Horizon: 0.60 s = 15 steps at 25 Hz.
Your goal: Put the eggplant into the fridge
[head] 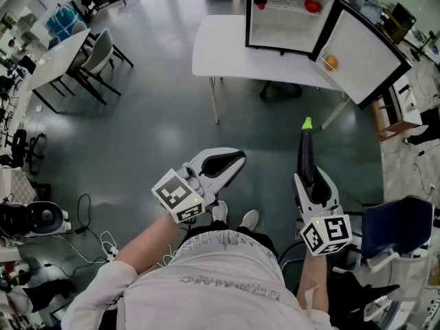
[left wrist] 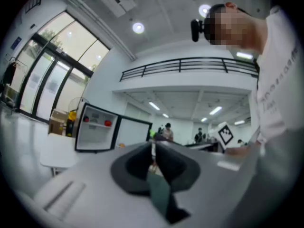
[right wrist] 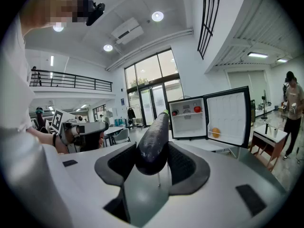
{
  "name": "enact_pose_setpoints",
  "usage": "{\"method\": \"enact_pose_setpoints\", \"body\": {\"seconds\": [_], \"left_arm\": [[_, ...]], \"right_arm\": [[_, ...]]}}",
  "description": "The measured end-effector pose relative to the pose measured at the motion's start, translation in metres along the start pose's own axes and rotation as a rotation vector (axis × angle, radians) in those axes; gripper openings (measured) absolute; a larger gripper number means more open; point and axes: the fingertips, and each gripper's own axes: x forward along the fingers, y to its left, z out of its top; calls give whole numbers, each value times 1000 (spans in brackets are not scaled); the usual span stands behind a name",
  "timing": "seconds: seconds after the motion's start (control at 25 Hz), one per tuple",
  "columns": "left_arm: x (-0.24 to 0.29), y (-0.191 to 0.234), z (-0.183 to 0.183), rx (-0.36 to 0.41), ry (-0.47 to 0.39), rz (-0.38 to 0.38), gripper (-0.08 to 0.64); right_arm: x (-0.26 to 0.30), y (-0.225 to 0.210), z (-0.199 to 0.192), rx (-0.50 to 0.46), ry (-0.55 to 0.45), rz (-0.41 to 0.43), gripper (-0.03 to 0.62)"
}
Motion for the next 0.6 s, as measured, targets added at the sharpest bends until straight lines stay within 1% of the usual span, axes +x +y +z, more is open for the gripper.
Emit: {"method": "enact_pose_setpoints", "body": {"seconds": [0.32,0.6], "left_arm": [[8,-4,-3,0,-6,22,28],[18,-20,-4,8,-12,34,28]], "right_arm": [[-3,-14,3,-10,-18,2,207],[-16,-29,-1,-12,-17,8,207]]}}
